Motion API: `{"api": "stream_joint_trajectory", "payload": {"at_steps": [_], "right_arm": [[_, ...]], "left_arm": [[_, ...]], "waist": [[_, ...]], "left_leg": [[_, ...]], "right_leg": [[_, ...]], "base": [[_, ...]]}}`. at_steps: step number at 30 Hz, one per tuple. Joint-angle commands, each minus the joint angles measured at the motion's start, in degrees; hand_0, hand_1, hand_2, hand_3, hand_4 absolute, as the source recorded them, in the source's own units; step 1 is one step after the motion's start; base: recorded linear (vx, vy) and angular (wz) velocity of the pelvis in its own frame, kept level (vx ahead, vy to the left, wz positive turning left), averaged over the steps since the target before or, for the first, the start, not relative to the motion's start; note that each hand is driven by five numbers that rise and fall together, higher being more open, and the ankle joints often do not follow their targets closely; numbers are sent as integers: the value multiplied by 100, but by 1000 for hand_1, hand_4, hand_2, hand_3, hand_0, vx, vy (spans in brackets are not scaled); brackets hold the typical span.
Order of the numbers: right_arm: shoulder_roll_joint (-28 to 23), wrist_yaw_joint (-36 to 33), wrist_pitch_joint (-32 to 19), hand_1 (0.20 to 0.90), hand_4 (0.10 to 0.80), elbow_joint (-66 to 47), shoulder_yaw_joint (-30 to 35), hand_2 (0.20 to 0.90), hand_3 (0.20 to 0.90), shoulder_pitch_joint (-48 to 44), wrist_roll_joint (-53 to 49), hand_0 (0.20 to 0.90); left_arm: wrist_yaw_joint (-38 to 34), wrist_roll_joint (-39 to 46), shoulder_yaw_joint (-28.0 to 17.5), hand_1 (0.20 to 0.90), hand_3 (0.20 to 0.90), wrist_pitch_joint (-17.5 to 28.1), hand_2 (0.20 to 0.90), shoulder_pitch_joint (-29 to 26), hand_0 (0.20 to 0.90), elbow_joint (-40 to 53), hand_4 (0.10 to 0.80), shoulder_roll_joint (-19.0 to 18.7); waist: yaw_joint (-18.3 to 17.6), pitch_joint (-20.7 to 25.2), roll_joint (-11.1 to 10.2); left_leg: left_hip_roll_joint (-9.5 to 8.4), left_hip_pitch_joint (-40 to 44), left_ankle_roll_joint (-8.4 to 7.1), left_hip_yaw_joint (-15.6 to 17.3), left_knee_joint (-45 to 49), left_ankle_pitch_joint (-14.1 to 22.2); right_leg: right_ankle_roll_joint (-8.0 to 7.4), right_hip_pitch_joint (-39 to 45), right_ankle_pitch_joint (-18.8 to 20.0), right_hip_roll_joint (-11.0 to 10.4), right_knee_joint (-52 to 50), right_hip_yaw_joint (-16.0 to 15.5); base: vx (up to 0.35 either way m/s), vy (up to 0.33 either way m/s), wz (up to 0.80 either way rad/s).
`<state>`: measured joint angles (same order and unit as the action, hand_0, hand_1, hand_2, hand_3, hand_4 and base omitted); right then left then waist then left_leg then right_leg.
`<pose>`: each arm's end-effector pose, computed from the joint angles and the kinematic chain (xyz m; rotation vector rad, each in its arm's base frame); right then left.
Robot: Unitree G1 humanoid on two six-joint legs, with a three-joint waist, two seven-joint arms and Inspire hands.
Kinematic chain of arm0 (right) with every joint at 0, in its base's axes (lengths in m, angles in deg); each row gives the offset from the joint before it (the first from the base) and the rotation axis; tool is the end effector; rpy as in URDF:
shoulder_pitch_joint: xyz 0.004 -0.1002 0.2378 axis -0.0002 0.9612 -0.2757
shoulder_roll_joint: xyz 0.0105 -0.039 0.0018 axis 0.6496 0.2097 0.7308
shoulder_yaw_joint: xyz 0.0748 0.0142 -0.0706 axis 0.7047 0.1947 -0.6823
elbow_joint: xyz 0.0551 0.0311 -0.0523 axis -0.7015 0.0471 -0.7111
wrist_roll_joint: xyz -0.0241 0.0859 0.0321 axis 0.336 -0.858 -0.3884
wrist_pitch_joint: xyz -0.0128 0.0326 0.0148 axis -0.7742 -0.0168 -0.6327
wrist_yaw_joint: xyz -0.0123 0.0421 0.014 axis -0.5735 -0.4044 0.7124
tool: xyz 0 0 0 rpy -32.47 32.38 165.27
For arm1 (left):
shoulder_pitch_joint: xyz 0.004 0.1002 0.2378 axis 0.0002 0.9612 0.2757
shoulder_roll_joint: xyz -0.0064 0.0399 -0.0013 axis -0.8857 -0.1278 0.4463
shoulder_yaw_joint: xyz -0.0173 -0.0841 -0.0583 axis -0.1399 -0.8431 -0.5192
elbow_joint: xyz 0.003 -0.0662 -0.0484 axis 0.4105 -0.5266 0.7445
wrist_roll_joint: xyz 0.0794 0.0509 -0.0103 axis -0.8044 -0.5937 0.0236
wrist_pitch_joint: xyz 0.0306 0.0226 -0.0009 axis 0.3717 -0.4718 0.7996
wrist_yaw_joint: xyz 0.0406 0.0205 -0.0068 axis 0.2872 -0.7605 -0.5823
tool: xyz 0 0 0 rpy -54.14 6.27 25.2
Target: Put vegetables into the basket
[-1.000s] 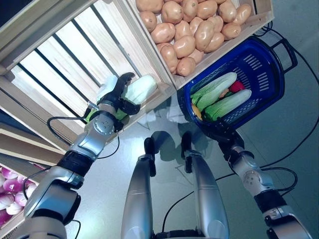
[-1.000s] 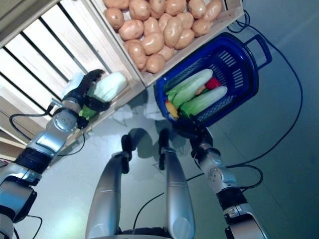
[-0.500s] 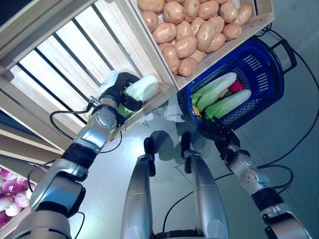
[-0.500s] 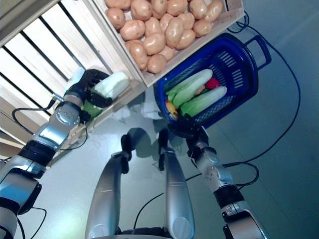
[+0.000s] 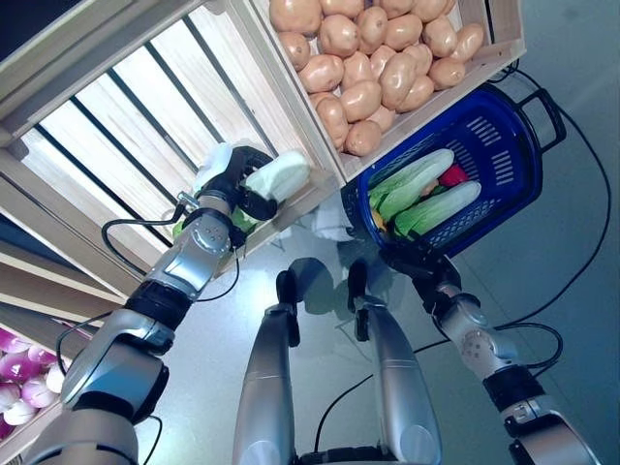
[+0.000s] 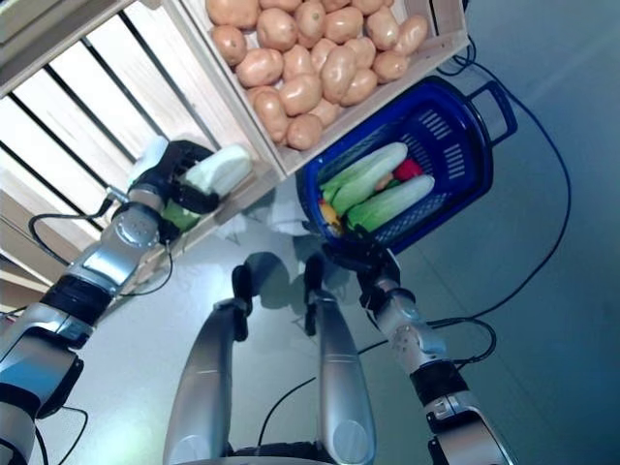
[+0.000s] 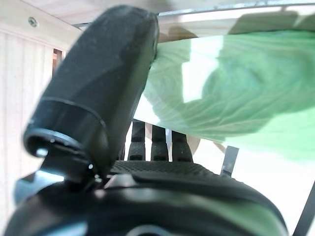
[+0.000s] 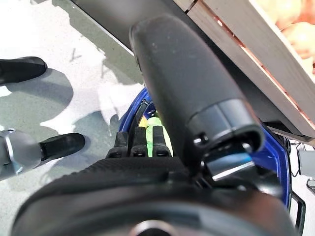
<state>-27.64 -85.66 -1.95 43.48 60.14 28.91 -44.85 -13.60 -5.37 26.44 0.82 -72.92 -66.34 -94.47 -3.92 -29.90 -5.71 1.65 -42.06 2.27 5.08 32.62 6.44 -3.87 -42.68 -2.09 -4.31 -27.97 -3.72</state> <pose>0.2606 -0.1815 0.0455 0.4073 0.2969 -0.0278 0.3220 0.2103 0.1503 0.8939 -0.0557 0.0753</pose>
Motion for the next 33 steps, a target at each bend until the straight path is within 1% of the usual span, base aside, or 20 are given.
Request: {"api": "stream_joint_trajectory", "payload": {"at_steps": [1, 2, 5, 6, 7, 8, 9, 10, 11, 12, 15, 16, 18, 19, 22, 26, 31, 33], "right_arm": [[-200, -131, -479, 900, 800, -524, 88, 900, 900, 11, 17, 900], [-193, -137, -489, 900, 800, -530, 90, 900, 900, 25, 13, 900], [-171, -107, -542, 900, 800, -515, 122, 900, 900, 111, 15, 900], [-145, -116, -616, 900, 800, -505, 153, 900, 900, 186, -11, 900], [-142, -117, -650, 900, 800, -504, 156, 900, 900, 210, -27, 900], [-129, -126, -654, 900, 800, -516, 181, 900, 900, 243, -28, 900], [-100, -126, -694, 900, 800, -535, 229, 900, 900, 354, 9, 900], [-98, -123, -699, 900, 800, -533, 230, 900, 900, 368, 13, 900], [-67, -92, -726, 900, 800, -522, 274, 900, 900, 490, 53, 900], [-66, -84, -738, 900, 800, -516, 287, 900, 900, 528, 56, 900], [-16, -33, -837, 900, 800, -445, 362, 900, 900, 851, 109, 900], [-13, -17, -852, 900, 800, -436, 375, 900, 900, 895, 123, 900], [14, -59, -889, 900, 800, -491, 416, 900, 900, 1067, 91, 900], [14, -66, -894, 900, 800, -505, 428, 900, 900, 1091, 78, 900], [85, -17, -902, 900, 800, -530, 488, 900, 900, 1307, 115, 900], [191, -62, -854, 900, 800, -626, 578, 900, 900, 1559, 192, 900], [338, -238, -800, 900, 800, -731, 732, 900, 900, 1845, 310, 900], [449, -327, -818, 900, 800, -781, 816, 900, 900, 2005, 352, 900]], "left_arm": [[19, -33, 146, 300, 300, 651, 300, 210, 300, 306, 400, 456], [-4, -30, 124, 300, 300, 678, 300, 236, 300, 333, 400, 455], [-167, 118, -45, 300, 300, 1040, 300, 384, 300, 453, 400, 394], [-193, 237, -206, 300, 300, 1334, 300, 517, 300, 579, 400, 367], [-211, 303, -243, 300, 300, 1433, 300, 560, 300, 612, 400, 357], [-215, 392, -333, 300, 300, 1633, 300, 637, 300, 686, 400, 358], [-43, 675, -574, 300, 300, 1941, 300, 859, 300, 936, 400, 365], [-32, 697, -602, 300, 300, 1970, 300, 891, 300, 967, 400, 365], [33, 782, -770, 300, 300, 2306, 300, 1126, 300, 1167, 400, 414], [75, 817, -820, 300, 300, 2385, 300, 1193, 300, 1240, 400, 420], [223, 1165, -1124, 300, 300, 2700, 300, 1696, 300, 1727, 400, 529], [200, 1158, -1156, 300, 300, 2787, 300, 1758, 300, 1769, 400, 533], [232, 1138, -1317, 300, 300, 2891, 300, 2024, 300, 2113, 400, 566], [239, 1138, -1349, 300, 300, 2906, 300, 2064, 300, 2180, 400, 569], [159, 910, -1467, 300, 300, 2962, 300, 2430, 300, 2483, 400, 618], [237, 970, -1615, 300, 300, 2795, 300, 2779, 300, 2755, 400, 658], [288, 1123, -1687, 300, 300, 2696, 300, 3191, 300, 2918, 400, 853], [451, 1232, -1739, 300, 300, 2926, 300, 3370, 300, 3054, 400, 930]], "waist": [[-15, 11, 35], [-9, 11, 36], [36, 11, 47], [80, 11, 68], [87, 11, 75], [103, 11, 90], [148, 11, 146], [149, 11, 153], [179, 102, 210], [191, 136, 228], [267, 457, 379], [274, 498, 393], [327, 672, 440], [335, 710, 446], [363, 982, 491], [372, 1298, 528], [355, 1688, 554], [349, 1874, 552]], "left_leg": [[25, 495, -262, 106, -805, -346], [29, 545, -270, 106, -838, -357], [51, 870, -326, 100, -1043, -429], [36, 1101, -355, 87, -1212, -489], [34, 1156, -362, 82, -1253, -506], [26, 1263, -373, 78, -1329, -532], [11, 1502, -403, 57, -1521, -600], [8, 1537, -406, 54, -1550, -611], [3, 1701, -437, 35, -1736, -677], [-1, 1742, -446, 25, -1791, -697], [-11, 2146, -505, -49, -2316, -858], [-13, 2194, -509, -56, -2371, -872], [3, 2432, -538, -66, -2633, -925], [3, 2449, -538, -72, -2675, -949], [-11, 2780, -535, -115, -2934, -964], [-26, 3159, -538, -160, -3138, -958], [-18, 3657, -526, -181, -3349, -915], [-22, 3890, -510, -172, -3391, -862]], "right_leg": [[74, 546, 31, 181, 212, -281], [75, 596, 29, 182, 241, -280], [67, 936, 22, 160, 436, -299], [61, 1175, 25, 129, 588, -338], [61, 1227, 27, 121, 616, -347], [57, 1344, 35, 99, 701, -370], [49, 1605, 54, 57, 882, -422], [48, 1643, 60, 53, 913, -429], [40, 1835, 85, 19, 1090, -477], [38, 1890, 96, 5, 1153, -496], [22, 2400, 137, -76, 1619, -637], [20, 2459, 144, -82, 1675, -651], [5, 2756, 169, -132, 1930, -754], [6, 2785, 197, -136, 1982, -769], [-15, 3156, 219, -166, 2224, -811], [-61, 3581, 289, -208, 2531, -836], [-141, 4025, 439, -241, 2855, -839], [-179, 4213, 496, -268, 2964, -839]], "base": [[-2, -35, 0], [0, 0, 0], [5, -20, -3], [0, 0, 0], [0, 0, 0], [0, 0, 0], [0, 0, 0], [20, 16, 4], [30, 18, 3], [54, 29, 7], [69, 29, 5], [66, 20, 7], [33, 9, 10], [31, 15, 3], [48, 40, 6], [101, 48, 3], [131, 43, 10], [151, 38, 0]]}}
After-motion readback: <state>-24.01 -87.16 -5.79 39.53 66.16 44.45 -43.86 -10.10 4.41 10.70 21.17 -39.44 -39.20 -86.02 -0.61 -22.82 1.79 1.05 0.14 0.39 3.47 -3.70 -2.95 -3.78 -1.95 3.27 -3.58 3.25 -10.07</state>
